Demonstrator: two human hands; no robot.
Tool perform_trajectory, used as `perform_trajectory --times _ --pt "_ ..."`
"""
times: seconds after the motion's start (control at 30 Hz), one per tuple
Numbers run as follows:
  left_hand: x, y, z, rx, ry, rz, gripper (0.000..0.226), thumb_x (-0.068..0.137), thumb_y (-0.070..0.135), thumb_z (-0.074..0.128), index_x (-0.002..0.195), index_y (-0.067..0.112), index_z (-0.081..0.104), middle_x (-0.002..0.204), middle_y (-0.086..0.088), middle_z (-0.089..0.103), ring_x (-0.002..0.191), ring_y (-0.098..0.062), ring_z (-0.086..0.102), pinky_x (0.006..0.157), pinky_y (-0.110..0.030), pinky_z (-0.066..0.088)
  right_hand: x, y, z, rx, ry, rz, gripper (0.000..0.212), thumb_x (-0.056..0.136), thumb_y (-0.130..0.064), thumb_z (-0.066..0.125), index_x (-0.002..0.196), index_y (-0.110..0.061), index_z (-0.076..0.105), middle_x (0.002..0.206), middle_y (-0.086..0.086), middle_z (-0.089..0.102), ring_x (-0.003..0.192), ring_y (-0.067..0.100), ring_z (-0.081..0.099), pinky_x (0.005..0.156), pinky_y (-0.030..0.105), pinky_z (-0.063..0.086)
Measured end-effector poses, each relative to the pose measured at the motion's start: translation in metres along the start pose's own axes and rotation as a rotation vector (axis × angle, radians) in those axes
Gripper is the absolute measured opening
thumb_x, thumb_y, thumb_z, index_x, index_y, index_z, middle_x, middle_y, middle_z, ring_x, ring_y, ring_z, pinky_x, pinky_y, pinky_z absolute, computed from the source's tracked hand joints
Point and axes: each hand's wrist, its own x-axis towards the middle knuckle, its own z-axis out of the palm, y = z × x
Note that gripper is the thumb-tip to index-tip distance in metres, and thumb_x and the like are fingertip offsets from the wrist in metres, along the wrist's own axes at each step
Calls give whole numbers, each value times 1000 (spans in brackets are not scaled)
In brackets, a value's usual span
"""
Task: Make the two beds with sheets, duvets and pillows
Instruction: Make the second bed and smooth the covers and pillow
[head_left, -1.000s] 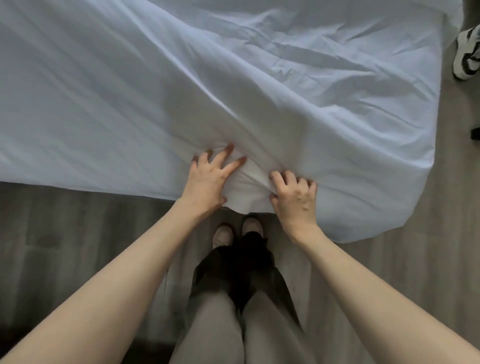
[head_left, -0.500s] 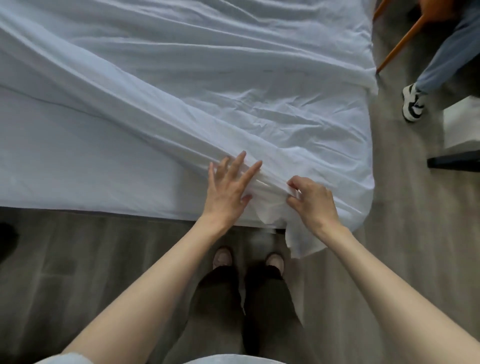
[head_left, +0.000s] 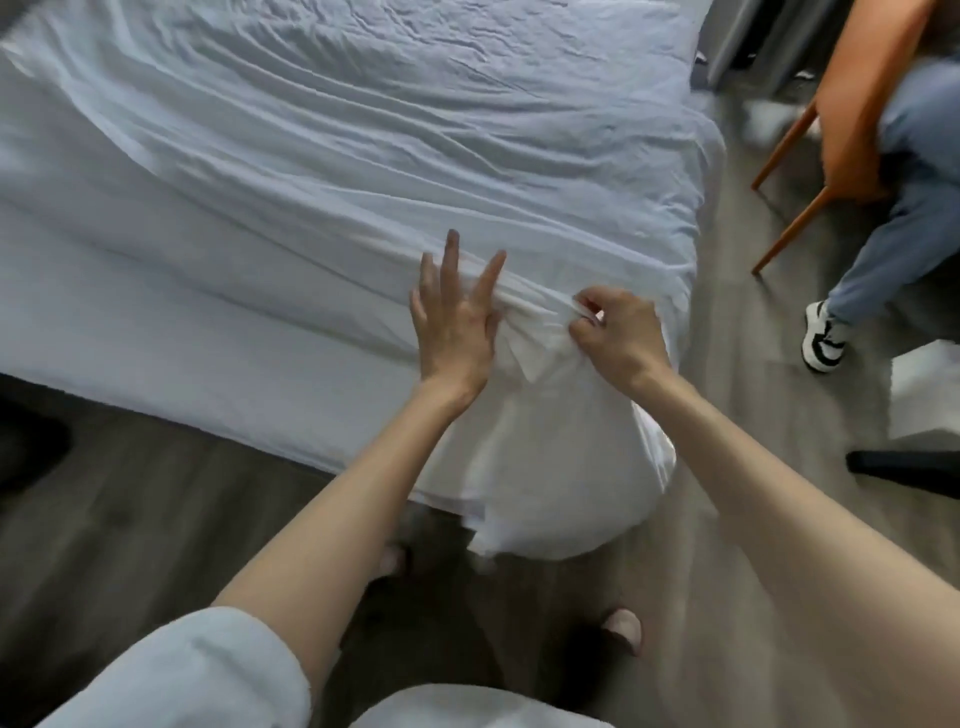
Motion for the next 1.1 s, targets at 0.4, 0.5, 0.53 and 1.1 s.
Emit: perform_trajectory --times 0.4,0.5,0.53,1.1 --pt "-23 121 4 -685 -243 -668 80 97 53 41 154 31 -10 151 -2 41 136 -27 42 108 -35 32 82 20 -83 153 -309 -147 13 75 -4 45 65 -5 53 66 5 43 65 17 39 60 30 31" --pt "-20 133 24 -726 -360 -688 83 87 77 32 151 43 -10 150 5 43 142 -24 33 120 -51 4 107 30 -89 167 -317 -145 23 78 -1 43 87 6 63 72 13 50 64 21 43 58 31 35" --pt "-18 136 31 -717 -382 -664 87 84 79 35 151 44 -9 151 4 41 143 -23 30 119 -52 -4 115 33 -90 167 -313 -141 25 79 -1 43 90 6 65 74 15 53 65 24 45 57 31 37" --pt "94 235 122 -480 -340 -596 36 94 46 55 76 16 44 73 6 46 73 -19 48 65 -30 32 290 115 -93 214 -438 -138 39 82 2 35 79 -20 67 69 -14 45 69 9 40 56 14 30"
